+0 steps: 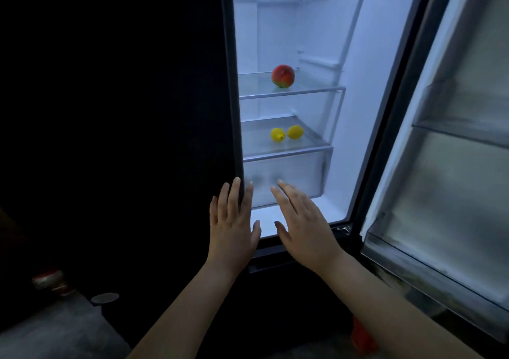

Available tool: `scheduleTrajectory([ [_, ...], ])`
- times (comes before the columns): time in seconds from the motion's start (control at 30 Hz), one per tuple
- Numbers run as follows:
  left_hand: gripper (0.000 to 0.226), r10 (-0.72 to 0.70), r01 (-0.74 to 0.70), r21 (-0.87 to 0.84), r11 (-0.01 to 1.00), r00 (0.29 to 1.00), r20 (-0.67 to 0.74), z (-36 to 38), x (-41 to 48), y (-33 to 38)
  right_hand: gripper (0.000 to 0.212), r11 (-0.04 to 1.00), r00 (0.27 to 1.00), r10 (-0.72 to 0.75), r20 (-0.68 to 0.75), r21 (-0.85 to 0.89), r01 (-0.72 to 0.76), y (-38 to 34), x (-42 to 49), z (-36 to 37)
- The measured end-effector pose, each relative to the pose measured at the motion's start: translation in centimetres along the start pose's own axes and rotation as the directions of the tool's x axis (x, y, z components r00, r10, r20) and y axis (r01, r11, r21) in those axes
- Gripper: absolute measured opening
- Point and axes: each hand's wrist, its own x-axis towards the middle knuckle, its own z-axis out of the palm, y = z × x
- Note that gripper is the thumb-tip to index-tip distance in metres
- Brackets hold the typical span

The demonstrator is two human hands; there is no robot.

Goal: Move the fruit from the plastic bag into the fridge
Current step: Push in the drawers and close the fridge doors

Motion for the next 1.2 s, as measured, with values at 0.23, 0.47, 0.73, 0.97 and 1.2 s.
scheduleTrajectory([
  [0.23, 0.067, 0.178, -0.157, -0.178, 0.971, 0.978, 0.107, 2.6, -0.5, 10.1, 0.068, 0.983, 0.986, 0.168, 0.014, -0.077, -0.166, 7.4, -8.3, -4.5],
  [0.47, 0.068, 0.361, -0.298, -0.274, 0.915, 0.907, 0.219, 5.1, -2.3, 21.3, 0.063, 0.926, 0.934, 0.355, 0.034, -0.145, -0.347, 14.2, -18.6, -9.2],
  [0.73, 0.069, 0.518, -0.437, -0.28, 0.855, 0.754, 0.404, 7.7, -5.6, 31.1, 0.057, 0.85, 0.868, 0.492, 0.071, -0.256, -0.461, 19.3, -28.6, -12.1],
  [0.97, 0.07, 0.529, -0.434, -0.306, 0.848, 0.648, 0.548, 9.2, -8.1, 36.4, 0.073, 0.8, 0.8, 0.578, 0.163, -0.307, -0.516, 21.5, -34.4, -12.3],
  [1.2, 0.075, 0.501, -0.43, -0.278, 0.859, 0.591, 0.632, 10.4, -9.4, 38.4, 0.073, 0.808, 0.772, 0.586, 0.246, -0.251, -0.533, 22.4, -36.2, -11.7],
])
